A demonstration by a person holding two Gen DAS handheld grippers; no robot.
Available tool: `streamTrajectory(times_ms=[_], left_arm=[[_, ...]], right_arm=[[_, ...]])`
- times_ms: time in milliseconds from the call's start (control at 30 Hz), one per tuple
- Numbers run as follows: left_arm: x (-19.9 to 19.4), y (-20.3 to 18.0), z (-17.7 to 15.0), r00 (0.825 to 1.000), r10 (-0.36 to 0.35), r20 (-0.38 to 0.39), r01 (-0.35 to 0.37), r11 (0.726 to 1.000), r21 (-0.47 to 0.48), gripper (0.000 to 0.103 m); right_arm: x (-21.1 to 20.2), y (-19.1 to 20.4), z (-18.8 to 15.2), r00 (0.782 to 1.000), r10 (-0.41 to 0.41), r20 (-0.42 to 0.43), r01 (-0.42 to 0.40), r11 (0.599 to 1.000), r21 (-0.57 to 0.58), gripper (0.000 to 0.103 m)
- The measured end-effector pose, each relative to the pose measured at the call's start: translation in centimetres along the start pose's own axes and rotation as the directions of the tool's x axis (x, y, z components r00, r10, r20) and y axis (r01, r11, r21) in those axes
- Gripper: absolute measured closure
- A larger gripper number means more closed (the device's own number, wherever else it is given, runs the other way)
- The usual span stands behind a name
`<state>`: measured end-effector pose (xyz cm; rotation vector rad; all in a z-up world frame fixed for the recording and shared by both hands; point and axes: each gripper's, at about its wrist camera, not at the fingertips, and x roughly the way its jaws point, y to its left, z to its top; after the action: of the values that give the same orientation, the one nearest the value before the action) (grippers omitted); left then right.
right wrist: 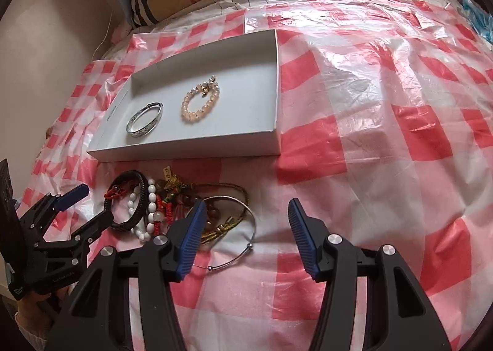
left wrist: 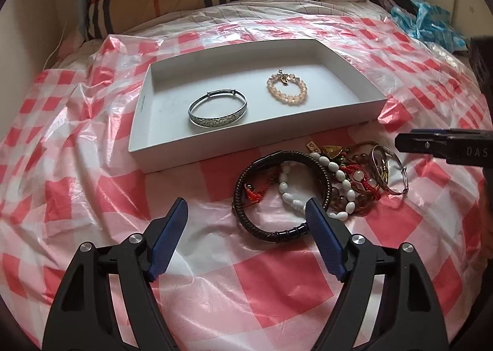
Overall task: Organize jewelry
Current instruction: 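Grasp the black braided bracelet with the left tool while the right tool grasps the thin silver bangle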
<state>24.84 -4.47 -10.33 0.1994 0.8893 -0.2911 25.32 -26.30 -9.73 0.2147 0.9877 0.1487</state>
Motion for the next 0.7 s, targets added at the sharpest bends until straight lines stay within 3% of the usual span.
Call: streamTrajectory(times_ms=[200,400,467,500,533,600,700], left_arm=[[-0.3,0.1,0.8,0.998,0.032,0.044,-0.032,0.999,0.001,0.025],[1.1,-1.2,1.8,0.993,0.094,0.069,-0.101,0.990,0.103,0.025],[2.2,-1.4,1.7,0.997,0.078,0.027,-0.081,0.990,0.113,0.044],[2.8,-1.4,1.6,0.998,0.054,-0.013,-0.052,0.993,0.106,0.075],[3.2,-1.0,1.6,0.999,0.023,-0.047,-0.019,0.997,0.081,0.089],[3.1,-0.3,1.4,0.992,-0.101,-0.082,0.102,0.995,0.018,0.090],[2.1,0.5,1.5,0.986,-0.152,-0.070,0.151,0.988,-0.015,0.090]], right_arm=[[1.0,0.2,-0.3,0.998,-0.064,-0.023,0.063,0.996,-0.061,0.050],[2.2,1.1,-0.9,0.993,-0.100,-0.059,0.092,0.987,-0.130,0.066],[2.4,1.2,-1.0,0.993,-0.098,-0.068,0.088,0.985,-0.146,0.085],[2.4,1.3,-1.1,0.993,-0.088,-0.073,0.077,0.986,-0.145,0.096],[2.3,1.4,-1.1,0.995,-0.078,-0.069,0.067,0.987,-0.149,0.099],[1.6,1.6,-1.0,0.997,-0.063,-0.043,0.055,0.986,-0.156,0.101],[0.5,1.4,-0.7,1.000,-0.028,0.000,0.028,0.992,-0.127,0.101]])
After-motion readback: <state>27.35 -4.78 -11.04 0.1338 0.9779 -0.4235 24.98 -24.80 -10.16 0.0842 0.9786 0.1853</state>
